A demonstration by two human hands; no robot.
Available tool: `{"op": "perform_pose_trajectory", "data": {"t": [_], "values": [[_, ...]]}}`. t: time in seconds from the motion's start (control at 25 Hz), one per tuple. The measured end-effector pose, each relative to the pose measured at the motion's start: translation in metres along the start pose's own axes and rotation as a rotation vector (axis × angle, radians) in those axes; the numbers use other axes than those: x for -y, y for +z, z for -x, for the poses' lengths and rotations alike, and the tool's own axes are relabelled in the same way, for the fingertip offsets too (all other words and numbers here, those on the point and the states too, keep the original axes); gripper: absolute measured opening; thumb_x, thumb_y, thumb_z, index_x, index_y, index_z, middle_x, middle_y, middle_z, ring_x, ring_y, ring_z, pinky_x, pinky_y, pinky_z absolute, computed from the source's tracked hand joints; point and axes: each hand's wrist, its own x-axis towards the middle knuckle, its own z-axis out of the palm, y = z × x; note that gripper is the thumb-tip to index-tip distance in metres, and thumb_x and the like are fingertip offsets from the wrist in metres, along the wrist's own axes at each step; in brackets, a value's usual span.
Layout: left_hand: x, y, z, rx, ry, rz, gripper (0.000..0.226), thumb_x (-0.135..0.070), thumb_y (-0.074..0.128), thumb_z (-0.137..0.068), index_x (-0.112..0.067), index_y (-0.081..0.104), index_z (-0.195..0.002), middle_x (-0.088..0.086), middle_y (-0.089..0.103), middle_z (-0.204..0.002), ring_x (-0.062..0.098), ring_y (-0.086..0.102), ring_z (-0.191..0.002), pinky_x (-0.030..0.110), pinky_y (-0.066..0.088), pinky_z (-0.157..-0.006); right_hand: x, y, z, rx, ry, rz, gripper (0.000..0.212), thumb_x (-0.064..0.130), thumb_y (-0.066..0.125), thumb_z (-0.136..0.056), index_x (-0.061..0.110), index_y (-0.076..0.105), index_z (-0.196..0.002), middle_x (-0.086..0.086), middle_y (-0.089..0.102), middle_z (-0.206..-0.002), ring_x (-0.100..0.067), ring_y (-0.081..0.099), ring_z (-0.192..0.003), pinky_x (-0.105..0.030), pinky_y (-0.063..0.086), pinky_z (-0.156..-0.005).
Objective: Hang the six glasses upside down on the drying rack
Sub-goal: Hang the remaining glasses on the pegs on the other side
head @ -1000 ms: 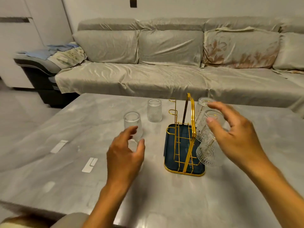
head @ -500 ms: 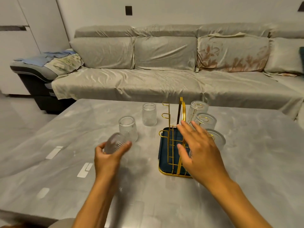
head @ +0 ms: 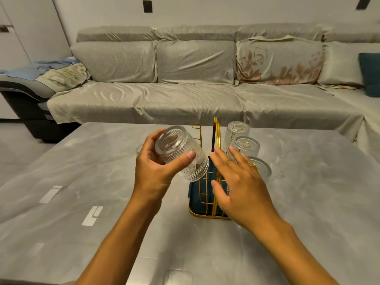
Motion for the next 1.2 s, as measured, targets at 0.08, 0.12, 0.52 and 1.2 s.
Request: {"op": "perform_pose_trajectory", "data": {"t": [0.08,0.12,0.52,1.2], "values": [[0.009,0.003,0.002,0.015,-0.028,-0.044,0.072,-0.031,0.091,-0.054,-0.03,0.057,-0.117,-0.003,0.068,-0.112,0.021,0.065,-0.105,0.039,0.057,-0.083,-0.002,0.0,0.001,0.002,-0.003,0.012,0.063,0.028,0.056,-0.085,0.02,0.035,-0.144,0.001,0.035,-0.15,-0.021,0.02,-0.141,-0.026,-0.003,-0.108],[0.013,0.003,0.003,0.014,-0.036,-0.062,0.072,-0.031,0.091,-0.054,-0.031,0.057,-0.117,-0.004,0.068,-0.111,0.02,0.066,-0.104,0.039,0.057,-0.084,-0.002,0.0,0.001,0.002,-0.004,0.019,0.064,0.028,0.057,-0.085,0.019,0.034,-0.144,0.001,0.035,-0.15,-0.022,0.021,-0.141,-0.027,-0.002,-0.108],[0.048,0.003,0.014,0.08,-0.093,-0.233,0.072,-0.033,0.091,-0.053,-0.039,0.055,-0.115,-0.013,0.067,-0.109,0.007,0.064,-0.101,0.025,0.057,-0.081,-0.004,0.002,0.002,-0.004,-0.017,0.036,0.07,0.025,0.058,-0.08,0.02,0.032,-0.146,0.001,0.034,-0.151,-0.024,0.02,-0.141,-0.033,0.001,-0.11],[0.026,-0.057,-0.006,0.446,-0.407,-0.413,0.117,-0.052,0.091,-0.045,-0.047,0.023,-0.14,-0.025,0.041,-0.135,-0.001,0.042,-0.124,0.03,0.034,-0.102,-0.003,0.054,0.107,0.61,-0.333,-0.025,0.06,0.065,0.01,-0.093,0.043,-0.011,-0.145,0.014,-0.018,-0.156,-0.008,-0.024,-0.138,-0.036,-0.016,-0.111]]}}
